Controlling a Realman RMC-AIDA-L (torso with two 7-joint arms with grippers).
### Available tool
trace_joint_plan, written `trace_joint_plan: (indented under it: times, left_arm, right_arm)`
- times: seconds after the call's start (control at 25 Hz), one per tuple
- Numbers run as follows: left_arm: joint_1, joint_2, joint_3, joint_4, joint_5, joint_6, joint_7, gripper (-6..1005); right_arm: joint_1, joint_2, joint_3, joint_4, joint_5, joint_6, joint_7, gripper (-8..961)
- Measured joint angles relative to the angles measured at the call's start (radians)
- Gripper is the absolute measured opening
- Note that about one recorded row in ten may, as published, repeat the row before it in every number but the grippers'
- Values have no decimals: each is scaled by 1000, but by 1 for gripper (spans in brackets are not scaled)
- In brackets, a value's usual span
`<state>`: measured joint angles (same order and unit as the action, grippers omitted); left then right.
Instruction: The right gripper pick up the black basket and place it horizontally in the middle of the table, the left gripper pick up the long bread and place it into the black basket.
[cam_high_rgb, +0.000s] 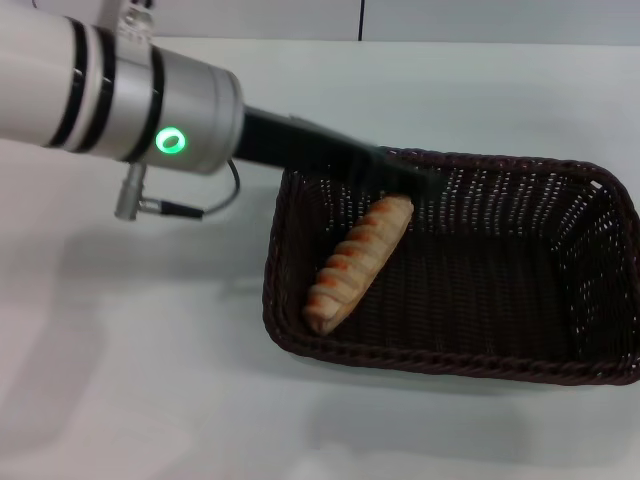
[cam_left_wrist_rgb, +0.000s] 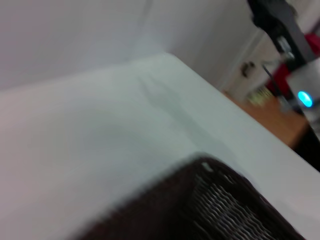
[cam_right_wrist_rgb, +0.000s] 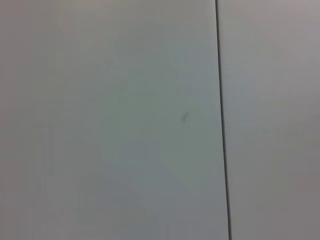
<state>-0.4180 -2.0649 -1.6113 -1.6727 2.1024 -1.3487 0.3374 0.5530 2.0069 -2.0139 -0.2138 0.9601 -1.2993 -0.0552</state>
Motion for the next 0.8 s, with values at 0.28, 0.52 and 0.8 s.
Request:
trace_joint_plan:
  times: [0.28,0.52,0.8]
  left_arm:
    - [197,-1,-23,16,56,557,130,846]
    - [308,2,99,219,-25,1356,242,868]
    - [292,4,271,520,177,2048,133,868]
  right_arm:
    - [2,7,0,-5,0,-8,0,363]
    - [7,9,-6,-3,0,-5,0,361]
    - [25,8,-8,5,0,4,0,362]
